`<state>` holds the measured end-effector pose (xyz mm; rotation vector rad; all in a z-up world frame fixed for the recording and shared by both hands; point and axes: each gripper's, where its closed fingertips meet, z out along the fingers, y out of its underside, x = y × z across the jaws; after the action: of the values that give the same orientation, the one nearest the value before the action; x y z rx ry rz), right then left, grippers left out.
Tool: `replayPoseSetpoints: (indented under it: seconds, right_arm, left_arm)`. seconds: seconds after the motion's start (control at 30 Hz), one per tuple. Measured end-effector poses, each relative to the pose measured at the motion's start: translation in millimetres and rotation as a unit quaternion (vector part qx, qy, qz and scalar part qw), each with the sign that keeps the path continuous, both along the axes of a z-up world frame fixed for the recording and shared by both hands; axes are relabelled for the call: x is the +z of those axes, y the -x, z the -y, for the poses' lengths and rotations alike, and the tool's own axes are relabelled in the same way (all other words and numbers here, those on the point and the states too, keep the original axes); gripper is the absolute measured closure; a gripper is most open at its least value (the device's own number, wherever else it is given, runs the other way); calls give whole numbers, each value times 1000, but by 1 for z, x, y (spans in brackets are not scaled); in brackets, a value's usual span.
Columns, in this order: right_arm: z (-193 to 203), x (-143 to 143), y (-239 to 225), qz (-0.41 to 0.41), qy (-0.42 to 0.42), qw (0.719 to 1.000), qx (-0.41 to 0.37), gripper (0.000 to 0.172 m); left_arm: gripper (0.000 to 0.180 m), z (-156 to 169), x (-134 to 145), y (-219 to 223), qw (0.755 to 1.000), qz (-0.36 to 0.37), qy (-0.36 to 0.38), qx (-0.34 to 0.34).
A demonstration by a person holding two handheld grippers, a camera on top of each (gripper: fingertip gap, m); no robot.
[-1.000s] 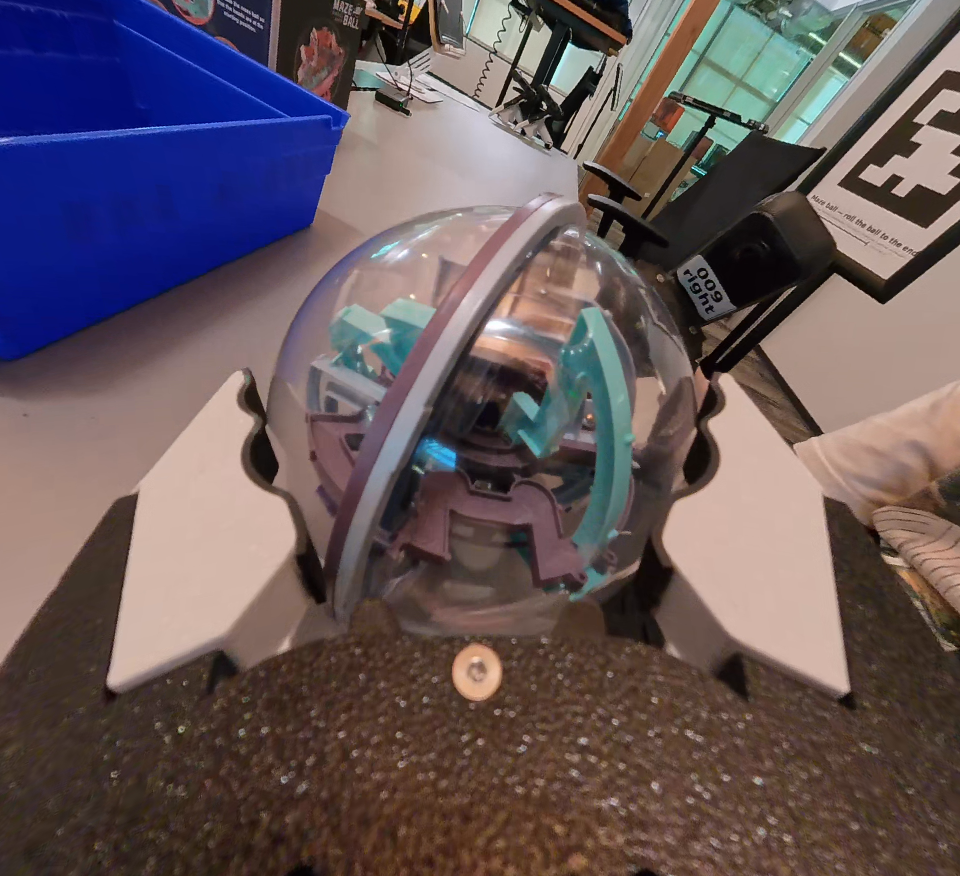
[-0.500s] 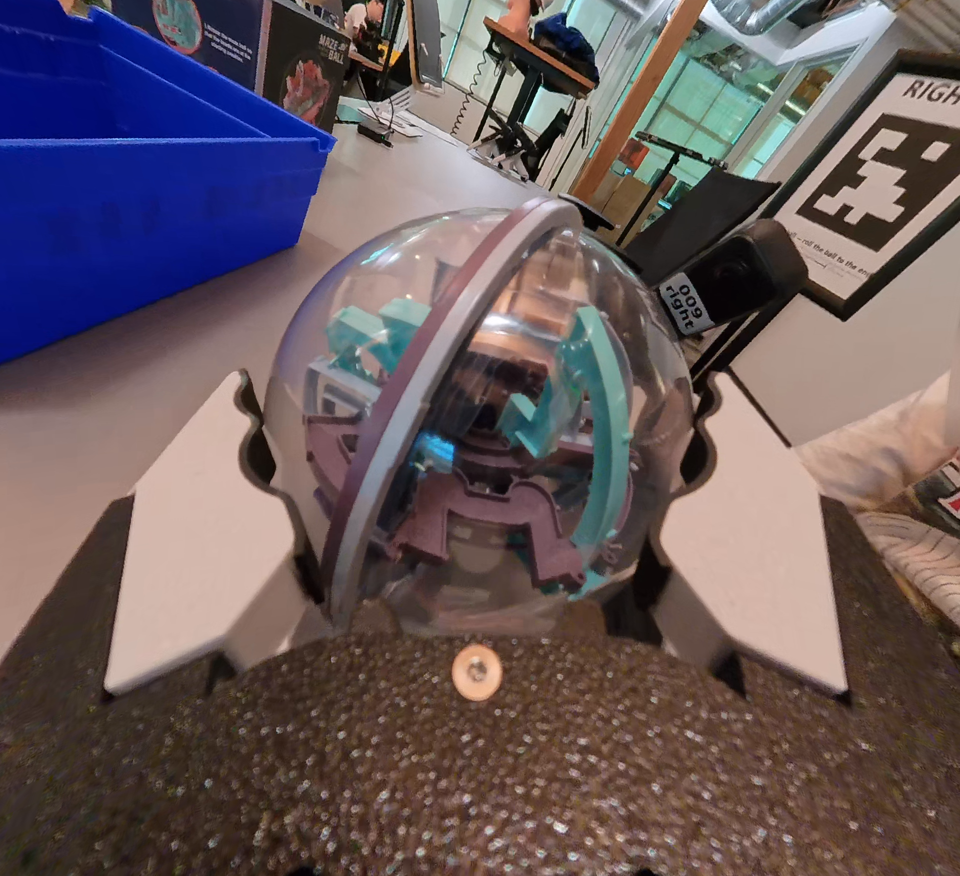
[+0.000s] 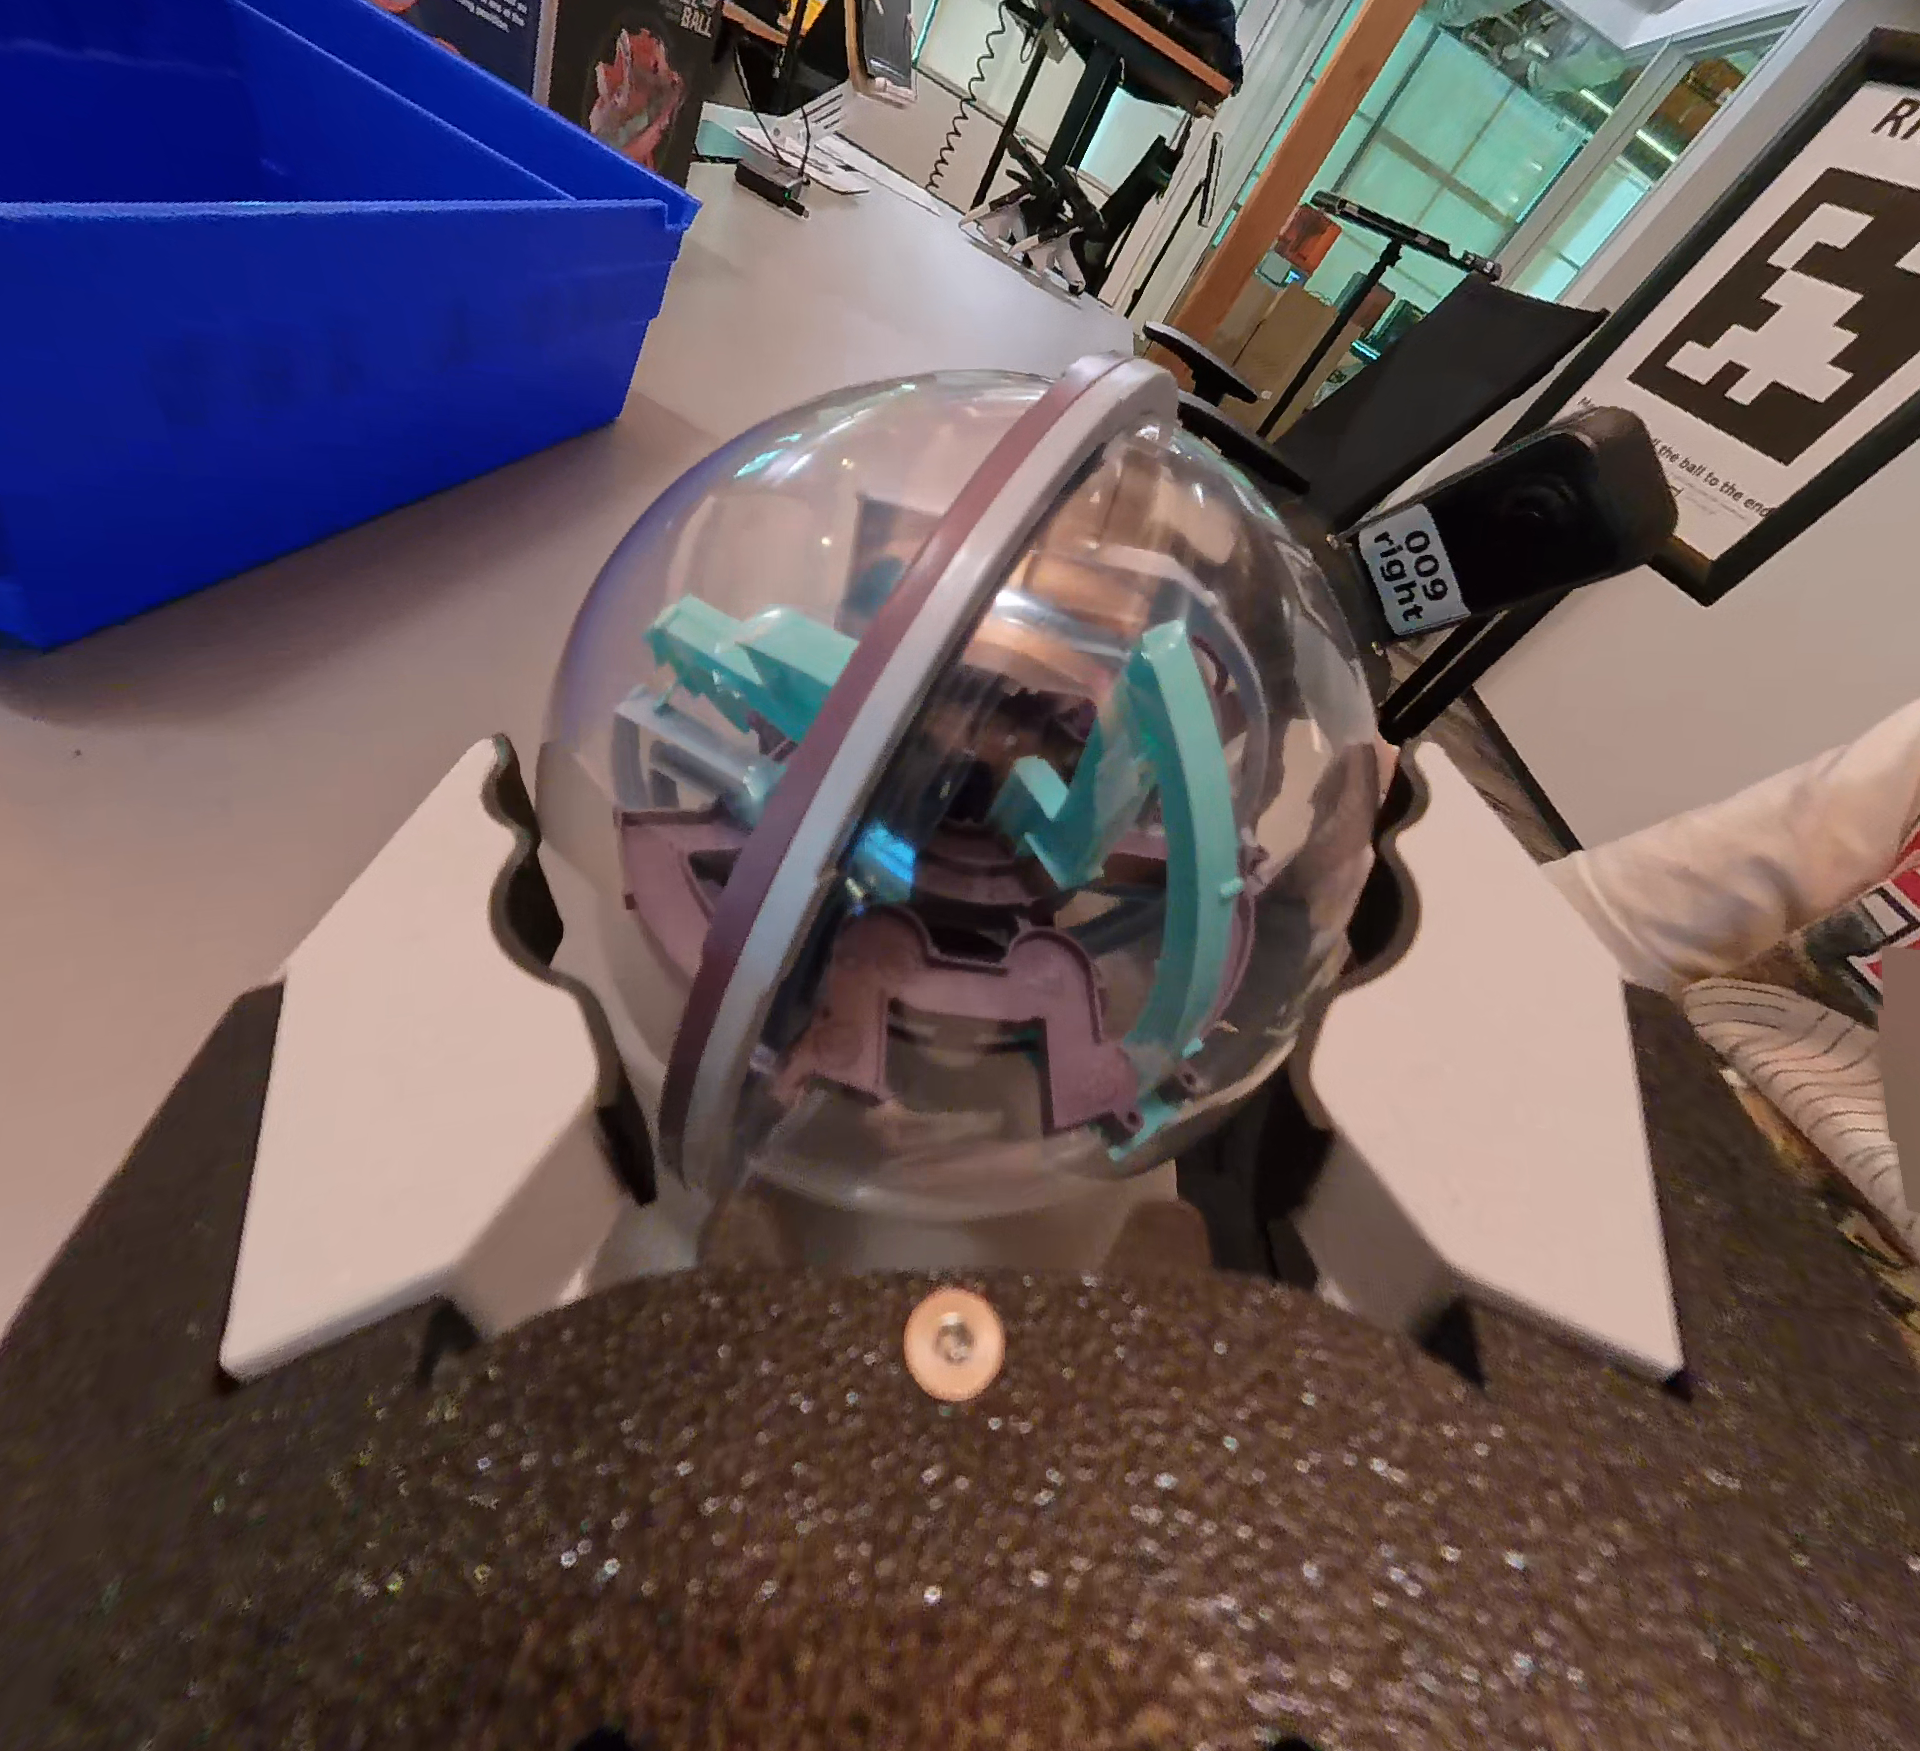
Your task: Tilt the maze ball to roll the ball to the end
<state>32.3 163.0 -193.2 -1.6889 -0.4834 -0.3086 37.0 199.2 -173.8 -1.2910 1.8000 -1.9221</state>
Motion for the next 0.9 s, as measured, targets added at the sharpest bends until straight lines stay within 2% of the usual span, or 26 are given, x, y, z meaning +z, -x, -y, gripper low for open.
replayPoseSetpoints:
  seconds: [0.4,0.9]
  right_arm:
    - [-6,5,12,29,-15,999,16,46]
    - [5,-6,-12,-58,12,998,-6,49]
  left_arm:
    - [29,-3,-6,15,999,-4,-25,-22]
    - [30,2,1,-14,999,-33,13,39]
